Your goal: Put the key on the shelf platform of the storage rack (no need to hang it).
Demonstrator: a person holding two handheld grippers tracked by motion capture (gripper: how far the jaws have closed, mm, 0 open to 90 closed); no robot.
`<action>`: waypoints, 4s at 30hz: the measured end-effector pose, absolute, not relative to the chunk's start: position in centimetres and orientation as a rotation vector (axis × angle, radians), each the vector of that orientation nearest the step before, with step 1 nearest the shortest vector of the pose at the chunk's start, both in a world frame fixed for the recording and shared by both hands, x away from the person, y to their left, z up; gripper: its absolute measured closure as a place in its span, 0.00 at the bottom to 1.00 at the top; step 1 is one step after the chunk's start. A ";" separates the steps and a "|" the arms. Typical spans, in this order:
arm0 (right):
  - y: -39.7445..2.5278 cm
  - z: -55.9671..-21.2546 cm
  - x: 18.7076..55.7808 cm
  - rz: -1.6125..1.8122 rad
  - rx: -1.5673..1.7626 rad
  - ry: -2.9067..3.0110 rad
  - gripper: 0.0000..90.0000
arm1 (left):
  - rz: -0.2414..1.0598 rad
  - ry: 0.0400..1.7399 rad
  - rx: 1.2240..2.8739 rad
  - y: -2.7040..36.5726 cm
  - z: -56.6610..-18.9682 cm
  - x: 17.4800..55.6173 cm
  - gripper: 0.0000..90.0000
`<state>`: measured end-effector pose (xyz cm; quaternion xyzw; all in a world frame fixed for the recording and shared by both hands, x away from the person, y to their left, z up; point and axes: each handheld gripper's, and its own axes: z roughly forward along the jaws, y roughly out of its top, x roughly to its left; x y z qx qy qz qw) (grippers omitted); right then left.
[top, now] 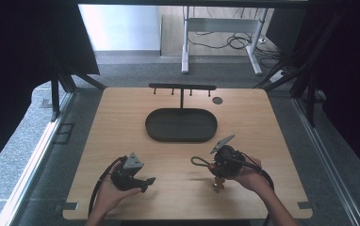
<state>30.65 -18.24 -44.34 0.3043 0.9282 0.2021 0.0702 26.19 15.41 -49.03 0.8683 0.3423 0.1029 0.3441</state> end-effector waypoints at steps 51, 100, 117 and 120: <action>-16.2 -39.6 34.6 0.579 0.855 2.746 0.74 | 0.279 0.880 2.232 16.1 -48.2 25.9 0.32; -13.7 -37.5 39.5 0.617 0.885 2.751 0.74 | 0.286 0.868 2.222 16.2 -48.0 25.8 0.32; -12.9 -37.1 41.5 0.578 0.895 2.752 0.74 | 0.285 0.858 2.226 16.1 -48.0 25.8 0.33; -12.6 -37.0 41.9 0.578 0.894 2.751 0.74 | 0.286 0.857 2.224 16.2 -48.0 25.8 0.33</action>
